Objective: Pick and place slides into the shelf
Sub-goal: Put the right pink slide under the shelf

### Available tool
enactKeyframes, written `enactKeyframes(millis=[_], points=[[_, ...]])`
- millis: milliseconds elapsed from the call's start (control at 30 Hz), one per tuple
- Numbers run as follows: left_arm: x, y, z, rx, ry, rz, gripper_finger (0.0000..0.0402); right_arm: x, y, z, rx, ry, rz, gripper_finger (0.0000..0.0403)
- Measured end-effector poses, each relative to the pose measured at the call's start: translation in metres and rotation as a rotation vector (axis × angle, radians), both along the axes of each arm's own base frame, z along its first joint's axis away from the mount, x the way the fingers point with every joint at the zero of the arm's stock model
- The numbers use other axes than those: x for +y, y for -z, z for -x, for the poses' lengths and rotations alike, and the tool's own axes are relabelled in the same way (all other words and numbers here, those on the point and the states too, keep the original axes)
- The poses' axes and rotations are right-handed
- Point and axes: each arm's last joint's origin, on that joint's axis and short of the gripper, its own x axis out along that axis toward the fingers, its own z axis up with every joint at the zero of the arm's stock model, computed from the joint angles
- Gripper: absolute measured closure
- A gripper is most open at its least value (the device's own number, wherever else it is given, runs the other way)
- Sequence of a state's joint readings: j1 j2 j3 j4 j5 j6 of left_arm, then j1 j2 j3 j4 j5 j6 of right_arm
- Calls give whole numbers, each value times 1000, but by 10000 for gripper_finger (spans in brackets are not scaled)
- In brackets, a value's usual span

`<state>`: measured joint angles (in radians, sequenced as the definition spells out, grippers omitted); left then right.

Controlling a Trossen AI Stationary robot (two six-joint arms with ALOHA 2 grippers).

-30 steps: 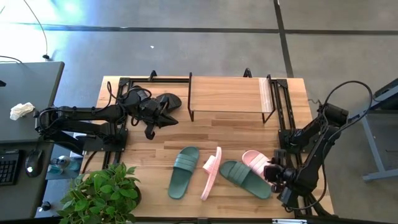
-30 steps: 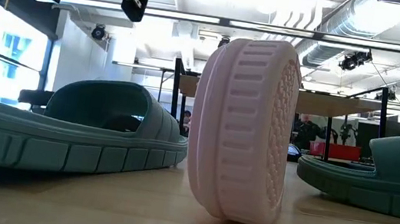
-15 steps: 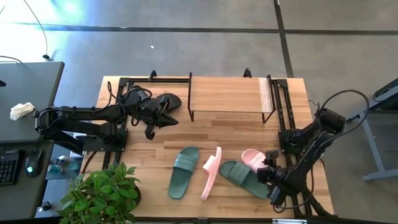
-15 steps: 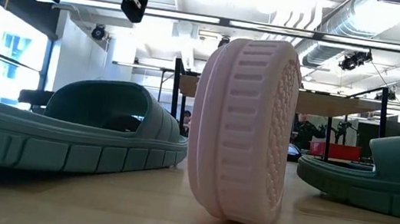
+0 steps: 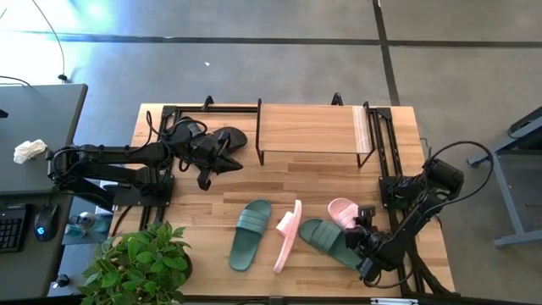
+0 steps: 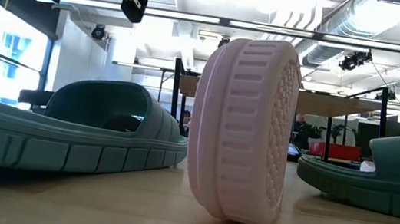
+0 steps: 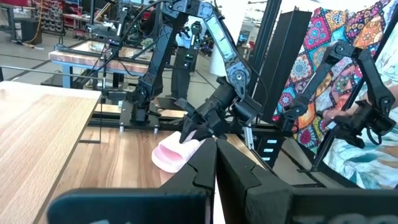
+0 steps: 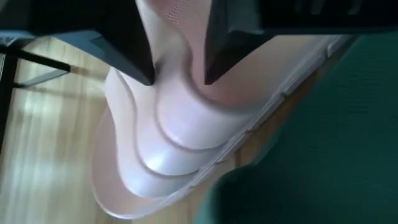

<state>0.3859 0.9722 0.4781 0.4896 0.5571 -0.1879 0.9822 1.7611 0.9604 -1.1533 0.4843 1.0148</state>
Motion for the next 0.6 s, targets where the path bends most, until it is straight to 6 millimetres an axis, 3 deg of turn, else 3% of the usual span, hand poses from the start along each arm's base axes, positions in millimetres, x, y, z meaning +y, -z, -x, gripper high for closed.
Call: enactKeyframes(millis=[233,600], points=[[0,0,0,0,0,0,401,-3,-6,1,-44,101,31,393],[0,0,0,0,0,0,401,10,-38,-8,-80,107,49,401]])
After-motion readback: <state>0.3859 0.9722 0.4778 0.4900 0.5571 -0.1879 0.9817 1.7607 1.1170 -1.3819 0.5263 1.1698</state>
